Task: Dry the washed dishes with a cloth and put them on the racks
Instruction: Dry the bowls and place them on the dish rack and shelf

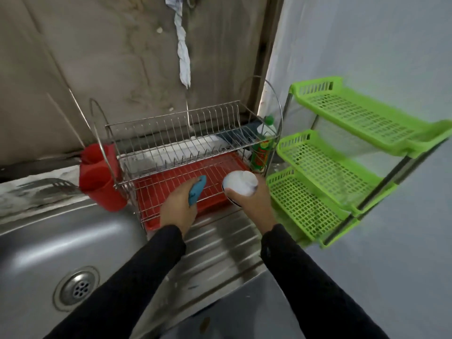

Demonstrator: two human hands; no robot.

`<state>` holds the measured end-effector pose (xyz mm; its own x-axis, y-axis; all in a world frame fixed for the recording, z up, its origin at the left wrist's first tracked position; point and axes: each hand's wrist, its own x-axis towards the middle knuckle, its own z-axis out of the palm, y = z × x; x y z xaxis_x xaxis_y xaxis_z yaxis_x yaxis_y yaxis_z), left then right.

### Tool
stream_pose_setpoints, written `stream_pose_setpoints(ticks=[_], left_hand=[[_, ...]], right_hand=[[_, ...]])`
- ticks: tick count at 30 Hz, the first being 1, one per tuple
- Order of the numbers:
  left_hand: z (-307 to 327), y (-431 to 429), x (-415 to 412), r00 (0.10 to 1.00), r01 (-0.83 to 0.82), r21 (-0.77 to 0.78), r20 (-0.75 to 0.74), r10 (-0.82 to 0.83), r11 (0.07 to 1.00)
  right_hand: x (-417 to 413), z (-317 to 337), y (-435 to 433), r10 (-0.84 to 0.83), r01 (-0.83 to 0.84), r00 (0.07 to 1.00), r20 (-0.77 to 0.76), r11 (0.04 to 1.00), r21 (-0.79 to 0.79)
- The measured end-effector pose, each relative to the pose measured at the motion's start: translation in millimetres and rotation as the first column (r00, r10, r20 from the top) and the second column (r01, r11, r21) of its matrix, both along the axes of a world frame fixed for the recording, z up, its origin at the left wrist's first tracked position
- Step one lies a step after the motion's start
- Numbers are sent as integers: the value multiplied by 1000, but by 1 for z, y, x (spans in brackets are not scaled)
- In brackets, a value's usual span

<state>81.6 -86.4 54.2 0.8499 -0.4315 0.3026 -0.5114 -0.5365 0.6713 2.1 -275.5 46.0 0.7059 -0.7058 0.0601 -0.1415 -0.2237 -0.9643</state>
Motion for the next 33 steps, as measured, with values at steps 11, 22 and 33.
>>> stream_pose_setpoints(ticks=[11, 22, 33], left_hand=[[-5, -39, 19, 984, -122, 100, 142, 107, 988], [-15, -37, 23, 973, -197, 155, 154, 173, 968], [-10, -16, 2, 969, -203, 106, 165, 184, 973]], right_hand=[[82, 1, -50, 205, -267, 951, -233, 923, -278], [102, -25, -56, 103, -364, 873, -476, 788, -496], [67, -15, -19, 190, -393, 908, -373, 692, -606]])
